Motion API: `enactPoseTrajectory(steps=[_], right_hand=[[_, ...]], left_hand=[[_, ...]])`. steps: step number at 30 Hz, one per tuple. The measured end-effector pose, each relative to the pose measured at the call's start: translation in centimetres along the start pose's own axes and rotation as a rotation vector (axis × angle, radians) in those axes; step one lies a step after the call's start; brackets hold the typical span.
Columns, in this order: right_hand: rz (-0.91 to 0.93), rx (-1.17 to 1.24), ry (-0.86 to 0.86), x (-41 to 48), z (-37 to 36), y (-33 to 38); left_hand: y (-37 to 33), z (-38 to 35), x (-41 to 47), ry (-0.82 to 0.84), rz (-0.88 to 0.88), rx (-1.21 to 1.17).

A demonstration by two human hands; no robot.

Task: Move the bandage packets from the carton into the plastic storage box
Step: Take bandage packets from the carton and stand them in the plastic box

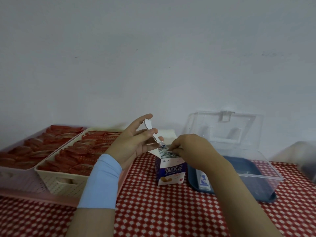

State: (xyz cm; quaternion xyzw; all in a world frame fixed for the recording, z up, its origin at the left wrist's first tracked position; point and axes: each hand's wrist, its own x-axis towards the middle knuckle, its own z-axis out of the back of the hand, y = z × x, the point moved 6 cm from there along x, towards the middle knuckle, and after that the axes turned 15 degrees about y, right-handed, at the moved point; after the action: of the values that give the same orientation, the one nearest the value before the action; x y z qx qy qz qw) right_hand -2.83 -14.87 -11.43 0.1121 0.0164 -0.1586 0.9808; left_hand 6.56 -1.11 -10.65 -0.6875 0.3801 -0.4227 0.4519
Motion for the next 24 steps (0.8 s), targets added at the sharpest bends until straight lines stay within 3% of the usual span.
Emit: enactPoseTrajectory(steps=[3, 9, 15, 24], right_hand=[[-0.017, -0.019, -0.006, 0.0, 0.1, -0.3], [0.076, 0.266, -0.219, -1.0, 1.5, -0.6], [-0.023, 0.178, -0.014, -0.8, 0.6, -1.7], [0.005, 0.377, -0.065, -0.9, 0.7, -3.2]], left_hand=[[0.3, 0.3, 0.2, -0.019, 0.017, 0.037], [0.4, 0.0, 0.5, -0.156, 0.048, 0.063], [1.1, -0.1, 0.6, -0.163, 0.102, 0.139], [2.4, -0.4, 1.4, -0.153, 0.173, 0.267]])
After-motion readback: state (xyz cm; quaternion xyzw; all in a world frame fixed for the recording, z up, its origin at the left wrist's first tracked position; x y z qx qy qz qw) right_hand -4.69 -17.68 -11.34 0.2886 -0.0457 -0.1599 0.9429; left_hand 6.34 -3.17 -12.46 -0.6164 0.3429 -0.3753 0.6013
